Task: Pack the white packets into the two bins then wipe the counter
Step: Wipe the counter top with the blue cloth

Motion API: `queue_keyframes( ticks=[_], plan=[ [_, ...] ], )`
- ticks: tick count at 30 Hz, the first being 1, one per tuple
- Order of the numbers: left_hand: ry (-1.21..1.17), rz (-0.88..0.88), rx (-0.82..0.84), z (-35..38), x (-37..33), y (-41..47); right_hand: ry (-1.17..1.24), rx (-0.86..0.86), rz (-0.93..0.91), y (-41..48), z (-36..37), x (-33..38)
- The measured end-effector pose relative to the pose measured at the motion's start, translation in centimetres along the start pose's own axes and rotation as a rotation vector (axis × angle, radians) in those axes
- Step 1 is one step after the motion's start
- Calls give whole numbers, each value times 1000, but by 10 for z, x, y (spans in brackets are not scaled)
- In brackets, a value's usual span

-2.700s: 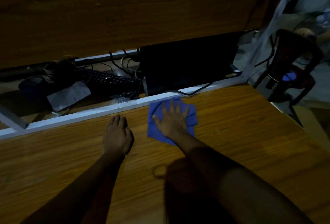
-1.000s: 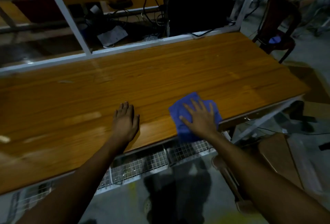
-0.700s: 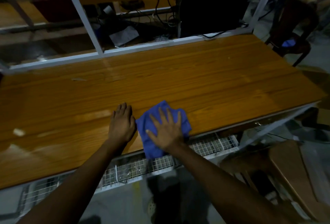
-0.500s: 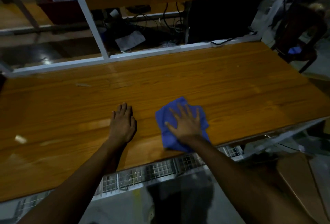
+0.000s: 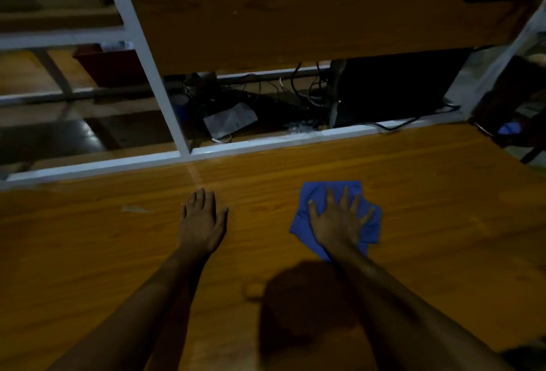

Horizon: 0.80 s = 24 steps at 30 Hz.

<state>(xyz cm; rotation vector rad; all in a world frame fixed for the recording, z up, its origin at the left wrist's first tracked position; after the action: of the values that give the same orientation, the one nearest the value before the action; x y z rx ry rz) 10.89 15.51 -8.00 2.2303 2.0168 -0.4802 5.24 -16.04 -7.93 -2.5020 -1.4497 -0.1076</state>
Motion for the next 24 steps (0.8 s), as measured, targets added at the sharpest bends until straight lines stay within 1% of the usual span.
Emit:
queue_keyframes(
  ticks=[1, 2, 5, 6, 10, 11, 15, 19, 22, 24],
  plan=[
    [0, -30, -11, -3, 1, 10, 10, 13, 23, 12, -1, 9],
    [1, -56, -24, -4, 1, 19, 1, 20, 1, 23, -2, 20],
    [15, -94, -59, -6, 0, 35, -64, 33, -184, 52, 2, 60],
    [18, -102, -57, -4, 1, 37, -69, 34, -206, 58, 3, 71],
    [32, -127, -74, -5, 2, 36, 27, 23, -49, 81, 5, 106],
    [29, -123, -79, -6, 2, 37, 36, 23, -48, 85, 6, 119],
    [-11, -115, -99, -12, 14, 39, 20, 39, -162, 93, 14, 170],
    [6, -258, -110, -29, 66, 41, 0, 37, -197, 86, 23, 192],
    [22, -332, -117, -40, 94, 35, -30, 40, -331, 66, 28, 215],
    [15, -341, -126, -42, 102, 33, -62, 51, -548, 40, 33, 240]
  ],
)
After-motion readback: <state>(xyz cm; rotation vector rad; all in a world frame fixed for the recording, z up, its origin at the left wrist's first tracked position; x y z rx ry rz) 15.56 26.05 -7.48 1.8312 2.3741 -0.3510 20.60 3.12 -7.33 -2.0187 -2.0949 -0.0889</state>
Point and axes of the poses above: each hand's wrist, its own y-axis towards the middle knuckle, its own z-axis out of the palm, x = y × z, the point moved 8 cm from there along y, towards the middle knuckle, and after that the axes turned 6 degrees about x, right-handed, at the moved point
